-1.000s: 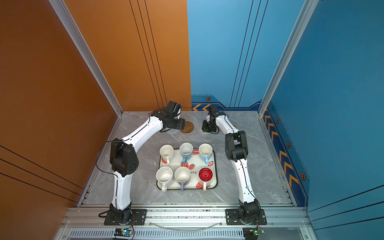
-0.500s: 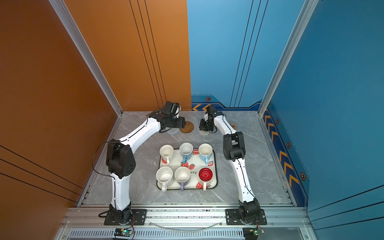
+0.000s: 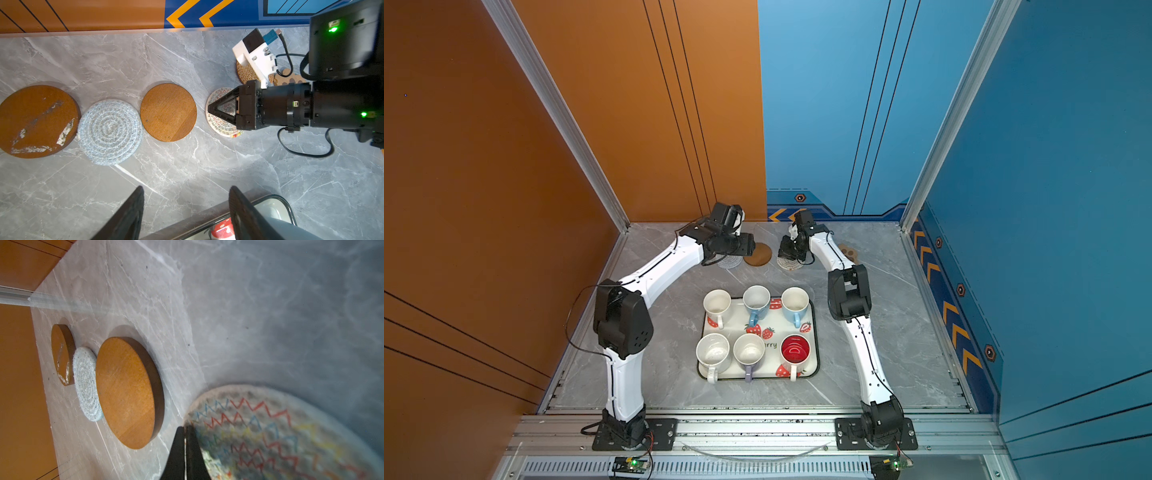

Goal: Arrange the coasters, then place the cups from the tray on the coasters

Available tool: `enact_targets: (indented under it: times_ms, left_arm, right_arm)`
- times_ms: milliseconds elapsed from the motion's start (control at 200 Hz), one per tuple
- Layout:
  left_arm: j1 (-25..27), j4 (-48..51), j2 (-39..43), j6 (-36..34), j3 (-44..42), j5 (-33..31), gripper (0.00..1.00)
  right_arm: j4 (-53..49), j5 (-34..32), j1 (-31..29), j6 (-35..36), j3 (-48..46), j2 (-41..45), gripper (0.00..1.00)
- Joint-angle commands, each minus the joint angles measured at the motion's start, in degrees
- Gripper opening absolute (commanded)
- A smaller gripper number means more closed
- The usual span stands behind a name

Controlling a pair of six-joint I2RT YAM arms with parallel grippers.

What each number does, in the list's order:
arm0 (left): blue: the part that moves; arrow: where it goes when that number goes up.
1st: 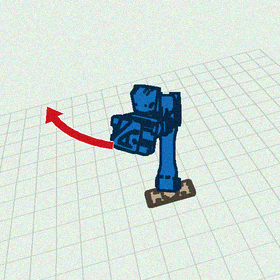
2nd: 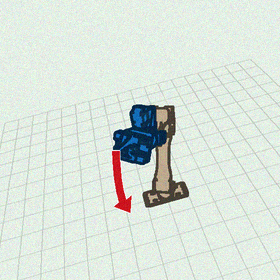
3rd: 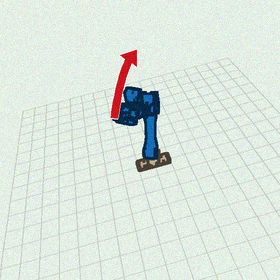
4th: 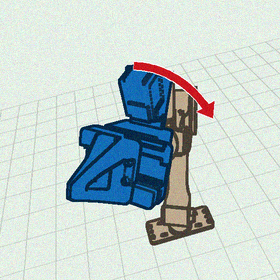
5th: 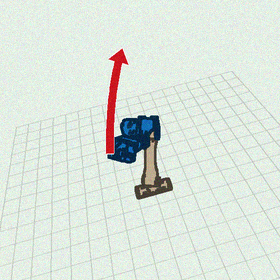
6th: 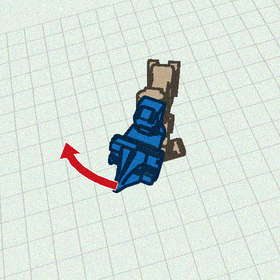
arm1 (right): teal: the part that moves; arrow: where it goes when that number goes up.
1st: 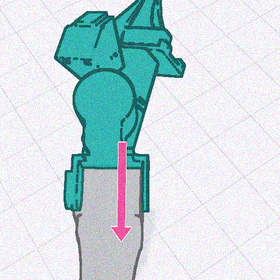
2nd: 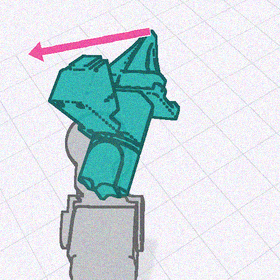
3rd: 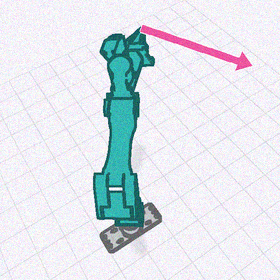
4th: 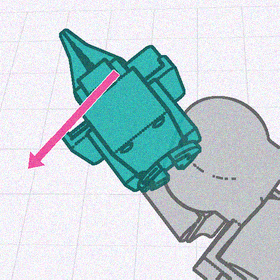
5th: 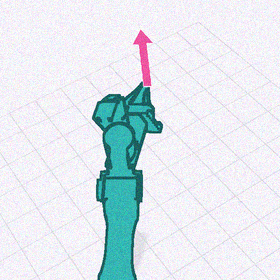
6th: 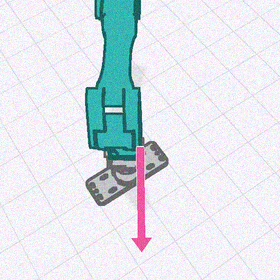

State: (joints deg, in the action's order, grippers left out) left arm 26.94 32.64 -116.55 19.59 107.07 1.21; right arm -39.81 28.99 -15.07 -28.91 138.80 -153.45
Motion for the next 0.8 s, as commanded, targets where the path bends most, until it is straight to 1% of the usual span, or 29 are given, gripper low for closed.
enact_targets:
  times_ms: [0, 150, 796]
  left_arm:
    - [-0.50, -1.09, 2.03, 0.71, -1.07, 1.55, 0.66]
    - [-0.53, -1.27, 1.94, 0.78, -1.04, 1.64, 0.66]
    - [-0.78, -1.27, 1.20, 0.71, -0.45, 2.39, 0.66]
  right_arm:
    - [1.57, 0.45, -0.40, -2.02, 1.74, -2.59, 0.00]
    - [2.32, 0.45, -0.15, -2.79, 3.30, -3.46, 0.00]
    - [7.36, 0.54, 1.29, -5.43, 3.84, -4.05, 0.00]
